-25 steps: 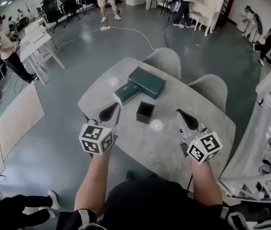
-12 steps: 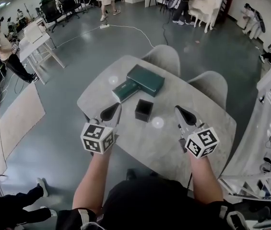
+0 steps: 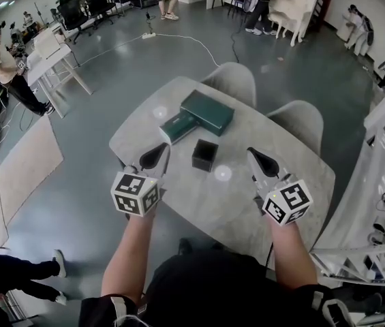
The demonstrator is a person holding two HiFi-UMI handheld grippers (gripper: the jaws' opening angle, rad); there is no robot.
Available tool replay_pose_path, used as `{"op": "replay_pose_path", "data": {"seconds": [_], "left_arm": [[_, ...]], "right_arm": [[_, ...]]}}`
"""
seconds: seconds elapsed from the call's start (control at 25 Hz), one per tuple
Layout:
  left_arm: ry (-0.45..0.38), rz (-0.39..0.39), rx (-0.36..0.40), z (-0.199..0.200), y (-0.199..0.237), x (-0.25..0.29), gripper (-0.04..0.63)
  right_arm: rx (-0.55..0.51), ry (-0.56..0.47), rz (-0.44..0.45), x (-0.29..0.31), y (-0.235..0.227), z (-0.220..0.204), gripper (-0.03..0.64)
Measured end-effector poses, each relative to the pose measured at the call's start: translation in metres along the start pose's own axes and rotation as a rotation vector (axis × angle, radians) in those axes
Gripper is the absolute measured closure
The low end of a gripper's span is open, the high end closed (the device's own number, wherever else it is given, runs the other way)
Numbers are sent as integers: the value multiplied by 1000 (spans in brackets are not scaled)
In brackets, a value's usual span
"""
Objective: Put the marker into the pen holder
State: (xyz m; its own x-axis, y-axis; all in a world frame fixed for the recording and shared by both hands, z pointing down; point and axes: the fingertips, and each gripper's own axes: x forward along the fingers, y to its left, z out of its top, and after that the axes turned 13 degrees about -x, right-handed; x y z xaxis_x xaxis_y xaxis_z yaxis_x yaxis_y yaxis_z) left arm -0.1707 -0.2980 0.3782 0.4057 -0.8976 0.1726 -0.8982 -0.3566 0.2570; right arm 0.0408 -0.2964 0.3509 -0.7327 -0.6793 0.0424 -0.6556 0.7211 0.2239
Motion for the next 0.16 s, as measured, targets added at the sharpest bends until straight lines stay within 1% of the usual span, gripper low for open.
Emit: {"op": "replay_pose_path", "data": {"seconds": [0.16], "left_arm": [[-4,-2,6,2,-1,-4,578]], "right_arm": [[8,-7,12,4,7,1,617]]}}
